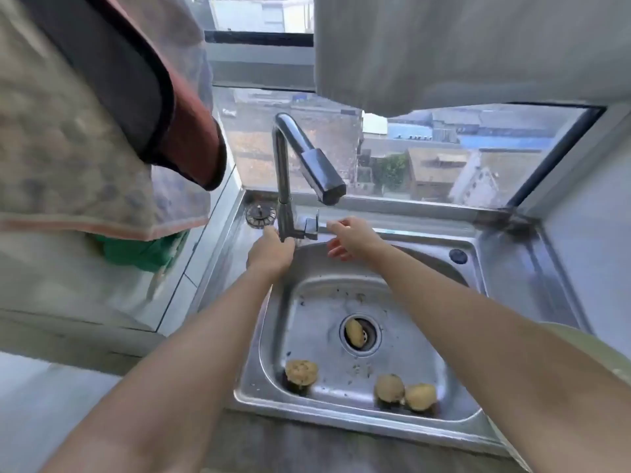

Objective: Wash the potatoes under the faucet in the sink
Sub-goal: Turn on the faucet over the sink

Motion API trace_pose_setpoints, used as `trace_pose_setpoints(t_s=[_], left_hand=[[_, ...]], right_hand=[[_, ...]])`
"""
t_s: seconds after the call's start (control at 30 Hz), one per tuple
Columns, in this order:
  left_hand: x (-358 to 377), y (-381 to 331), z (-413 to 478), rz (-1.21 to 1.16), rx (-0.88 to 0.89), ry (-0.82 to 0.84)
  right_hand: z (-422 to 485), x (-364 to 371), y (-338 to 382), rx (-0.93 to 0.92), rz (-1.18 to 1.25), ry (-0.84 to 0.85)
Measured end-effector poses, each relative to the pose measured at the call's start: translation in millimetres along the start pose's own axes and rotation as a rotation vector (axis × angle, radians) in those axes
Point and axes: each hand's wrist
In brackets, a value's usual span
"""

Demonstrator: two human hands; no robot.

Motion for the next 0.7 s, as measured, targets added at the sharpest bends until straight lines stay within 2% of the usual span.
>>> trace_pose_setpoints(t_s=[0.2,0.37,0.43,0.5,0.6,0.7], left_hand=[[9.5,-4.5,58.1,0.006,-0.029,-0.006],[12.7,-7.4,79.1,0.082,-0.003,-0.146],[15.6,-8.7,82.3,0.117,0.04,-0.184],[18.9,-9.5,83.8,0.161,0.076,-0.214],[23.7,-11.8,83.7,0.175,0.106,-0.239],[27.6,-16.2,82.2,0.181,0.107,-0.258]], right_hand=[[65.2,21.0,10.5,0.055,-0.064,0.009],[160.8,29.6,-55.0,0.132,-0.224,0.032],[151.4,26.6,-40.4,0.133,-0.142,0.058],[125.6,23.1,-16.6,0.027,-0.219,-0.026],[111.1,20.2,-9.8,0.028,-0.075,0.059],[103.4,16.4,-6.7,-0.054,-0.178,0.049]])
Point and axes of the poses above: each hand's wrist, its own z-axis towards the middle knuckle, its own x-axis out of the palm, y = z × x, and after that the axes turned 2 degrees about -z, right-handed
